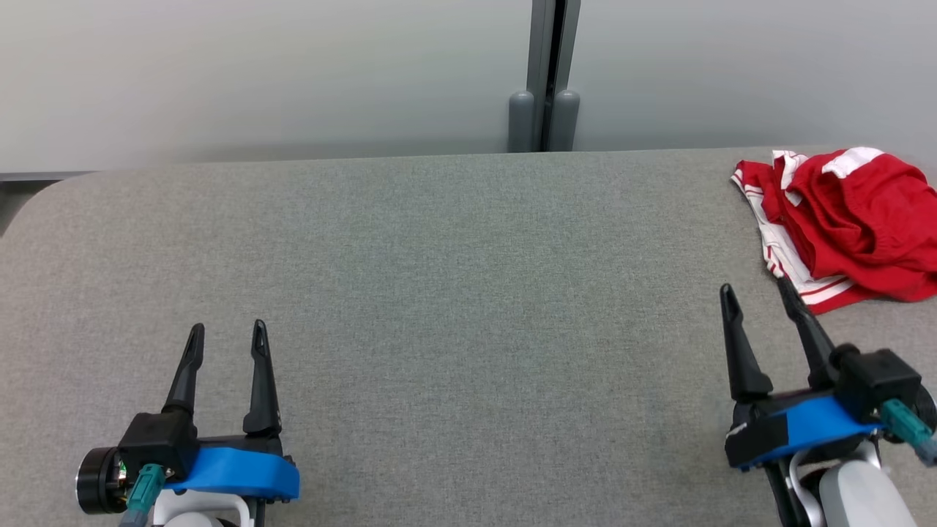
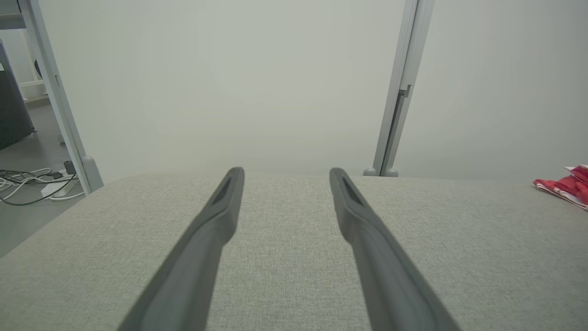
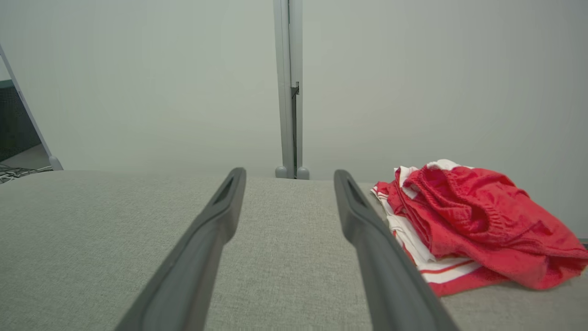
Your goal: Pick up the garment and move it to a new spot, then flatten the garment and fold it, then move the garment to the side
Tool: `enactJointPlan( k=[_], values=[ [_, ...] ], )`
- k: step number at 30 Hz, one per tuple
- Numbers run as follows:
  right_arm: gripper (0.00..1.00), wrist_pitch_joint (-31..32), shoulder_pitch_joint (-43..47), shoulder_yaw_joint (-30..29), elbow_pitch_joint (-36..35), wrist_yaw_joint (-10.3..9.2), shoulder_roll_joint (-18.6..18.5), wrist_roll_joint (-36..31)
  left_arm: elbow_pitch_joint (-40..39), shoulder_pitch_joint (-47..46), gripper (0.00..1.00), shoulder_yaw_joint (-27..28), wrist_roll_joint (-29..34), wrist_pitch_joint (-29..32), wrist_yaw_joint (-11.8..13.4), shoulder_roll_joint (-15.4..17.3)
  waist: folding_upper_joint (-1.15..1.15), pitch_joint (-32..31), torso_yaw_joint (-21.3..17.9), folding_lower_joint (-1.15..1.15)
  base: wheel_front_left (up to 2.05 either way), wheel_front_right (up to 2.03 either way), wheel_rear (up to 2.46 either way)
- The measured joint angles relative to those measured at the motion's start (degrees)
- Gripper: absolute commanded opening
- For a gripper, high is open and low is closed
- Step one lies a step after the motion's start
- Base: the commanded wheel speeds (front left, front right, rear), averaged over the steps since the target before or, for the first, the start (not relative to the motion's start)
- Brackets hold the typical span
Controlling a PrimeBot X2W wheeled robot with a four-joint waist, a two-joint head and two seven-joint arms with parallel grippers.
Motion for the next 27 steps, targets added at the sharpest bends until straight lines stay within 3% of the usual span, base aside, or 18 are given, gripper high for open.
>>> enactJointPlan(
  k=[10,27],
  values=[
    [1.0,4.38,6.78,-1.36,-9.71,0.0,2.96,-1.79,0.1,1.05,1.0,0.21,0.47,0.0,-0.04,0.0,0.0,-1.3,0.15,0.0,0.0,0.0,0.0],
    [1.0,5.86,8.59,-2.24,-11.66,0.0,3.28,-0.64,0.6,1.32,1.0,0.26,0.44,0.0,-0.33,0.0,0.0,-1.14,0.51,0.01,0.0,0.0,0.0]
  ],
)
